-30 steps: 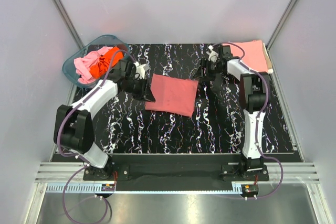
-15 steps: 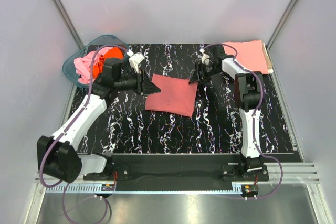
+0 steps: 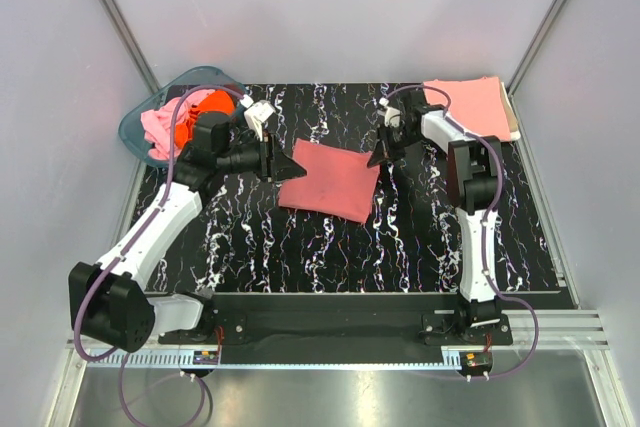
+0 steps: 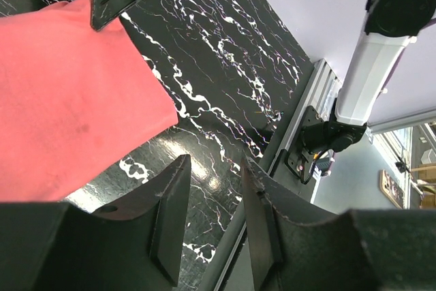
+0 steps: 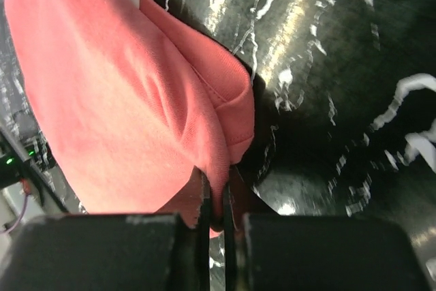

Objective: Fold and stack the t-shirts
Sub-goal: Neatly place the folded tshirt to the corner

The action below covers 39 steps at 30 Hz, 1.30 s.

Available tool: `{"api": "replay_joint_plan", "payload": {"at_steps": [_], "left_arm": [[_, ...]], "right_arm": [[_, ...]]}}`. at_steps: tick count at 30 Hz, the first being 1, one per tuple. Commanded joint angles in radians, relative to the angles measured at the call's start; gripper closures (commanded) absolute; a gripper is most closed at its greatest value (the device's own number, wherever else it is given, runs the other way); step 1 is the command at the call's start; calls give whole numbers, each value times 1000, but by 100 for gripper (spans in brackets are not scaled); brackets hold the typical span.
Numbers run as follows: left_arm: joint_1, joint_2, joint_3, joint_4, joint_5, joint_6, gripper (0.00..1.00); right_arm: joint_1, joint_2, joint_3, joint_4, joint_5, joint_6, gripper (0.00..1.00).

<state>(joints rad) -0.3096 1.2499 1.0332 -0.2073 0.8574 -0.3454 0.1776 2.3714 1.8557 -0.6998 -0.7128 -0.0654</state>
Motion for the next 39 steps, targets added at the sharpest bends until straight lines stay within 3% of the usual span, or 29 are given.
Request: {"api": "replay_joint_plan", "payload": {"at_steps": [1, 17, 25, 39], "left_arm": [[4, -27, -9, 57, 23, -1, 60], [4, -10, -16, 57, 22, -15, 58], [6, 3, -18, 59, 25, -17, 58], [4, 32, -27, 77, 48, -40, 57]], "right_arm": [[8, -161, -12, 43, 110, 15, 100], [8, -520, -27, -59, 536, -180, 100], [-12, -526, 112, -213, 670, -367, 100], [-124, -465, 318, -224, 736, -524, 100]]}}
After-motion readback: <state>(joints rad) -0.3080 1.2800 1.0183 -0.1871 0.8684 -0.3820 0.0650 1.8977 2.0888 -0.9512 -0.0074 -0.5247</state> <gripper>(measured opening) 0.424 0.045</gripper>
